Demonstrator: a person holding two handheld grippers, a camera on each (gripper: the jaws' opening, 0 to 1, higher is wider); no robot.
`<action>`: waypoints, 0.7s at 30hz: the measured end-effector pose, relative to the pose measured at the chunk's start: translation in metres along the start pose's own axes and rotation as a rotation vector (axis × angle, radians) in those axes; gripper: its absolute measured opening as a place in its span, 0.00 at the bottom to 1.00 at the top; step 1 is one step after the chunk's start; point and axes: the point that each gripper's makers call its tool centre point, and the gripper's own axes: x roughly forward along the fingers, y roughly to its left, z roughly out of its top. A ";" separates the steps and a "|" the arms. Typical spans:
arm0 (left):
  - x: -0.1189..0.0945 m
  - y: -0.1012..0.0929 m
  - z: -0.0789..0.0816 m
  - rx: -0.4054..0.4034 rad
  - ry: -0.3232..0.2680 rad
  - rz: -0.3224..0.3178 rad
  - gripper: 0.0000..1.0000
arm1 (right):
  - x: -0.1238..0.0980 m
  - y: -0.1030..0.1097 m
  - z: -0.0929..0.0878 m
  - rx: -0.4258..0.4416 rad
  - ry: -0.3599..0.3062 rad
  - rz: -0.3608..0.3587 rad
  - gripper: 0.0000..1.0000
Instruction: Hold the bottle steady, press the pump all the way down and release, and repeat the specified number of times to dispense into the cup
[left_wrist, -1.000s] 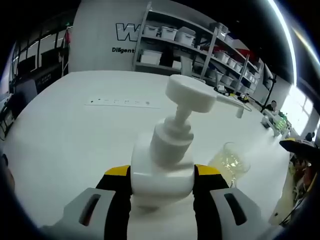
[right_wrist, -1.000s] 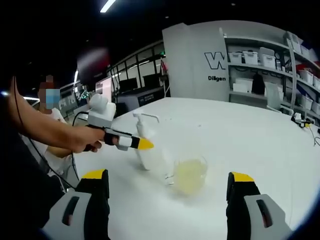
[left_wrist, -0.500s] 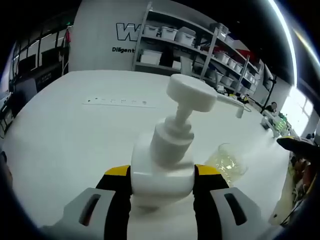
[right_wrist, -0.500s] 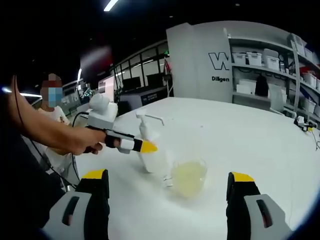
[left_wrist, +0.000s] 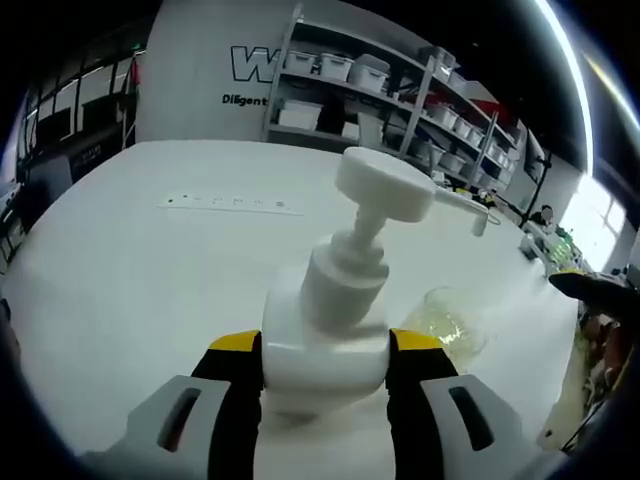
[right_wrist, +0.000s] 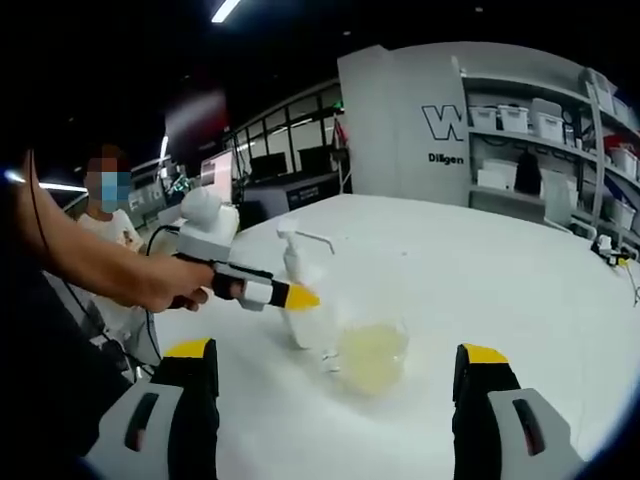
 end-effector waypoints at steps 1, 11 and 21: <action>0.000 -0.001 0.000 0.000 0.000 0.000 0.47 | 0.000 -0.001 0.000 -0.002 0.001 0.001 0.98; 0.003 -0.007 -0.001 -0.008 -0.007 0.001 0.47 | -0.004 -0.005 0.000 -0.011 0.001 0.010 0.98; 0.005 -0.013 -0.002 -0.014 -0.007 -0.003 0.47 | -0.003 -0.005 0.003 -0.023 0.000 0.024 0.98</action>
